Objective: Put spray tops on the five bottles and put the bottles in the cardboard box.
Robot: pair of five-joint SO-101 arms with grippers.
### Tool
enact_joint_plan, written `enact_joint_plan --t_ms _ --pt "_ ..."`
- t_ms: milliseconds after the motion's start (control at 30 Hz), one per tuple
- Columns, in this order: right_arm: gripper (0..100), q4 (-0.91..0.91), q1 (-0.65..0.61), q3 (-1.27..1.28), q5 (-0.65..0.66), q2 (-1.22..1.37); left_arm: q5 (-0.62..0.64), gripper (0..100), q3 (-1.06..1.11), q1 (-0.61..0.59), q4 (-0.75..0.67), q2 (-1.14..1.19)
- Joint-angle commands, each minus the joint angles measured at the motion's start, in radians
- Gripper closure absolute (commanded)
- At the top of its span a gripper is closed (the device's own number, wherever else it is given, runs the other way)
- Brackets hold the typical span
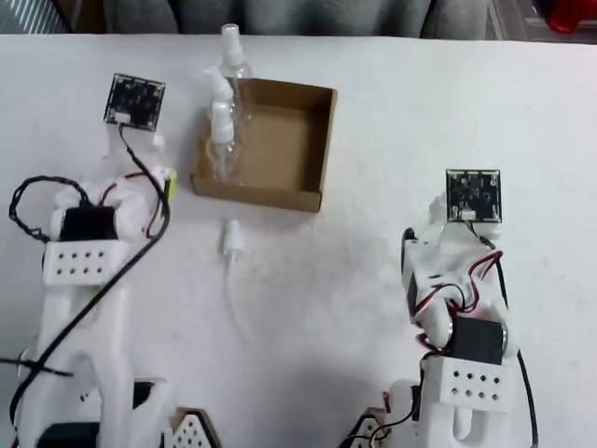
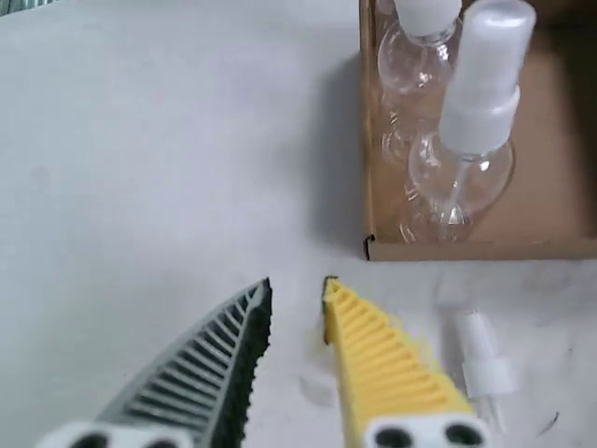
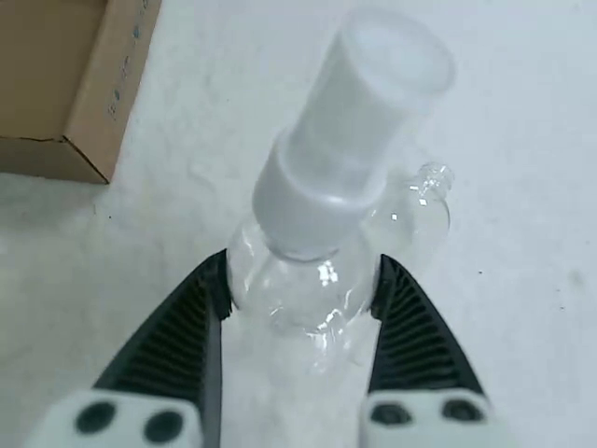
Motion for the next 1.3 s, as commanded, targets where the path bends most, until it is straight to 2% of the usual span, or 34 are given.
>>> enact_joint_plan --t_ms 0,133,467,733,1267 --pt "98.1 -0.005 -0.008 0.011 -0.011 0.031 0.041 86 -0.068 0.025 -0.092 0.036" --pt "98.1 -0.033 -0.010 0.012 -0.011 0.071 0.038 86 -0.094 0.058 -0.144 0.120" --pt "98.1 -0.107 -0.008 0.041 -0.011 0.120 0.040 86 -0.325 0.058 -0.141 0.452" --pt "98.1 -0.107 -0.008 0.041 -0.011 0.120 0.043 86 -0.423 0.062 -0.146 0.611" --pt "98.1 -0.107 -0.008 0.043 -0.009 0.120 0.044 86 -0.459 0.101 -0.140 0.670"
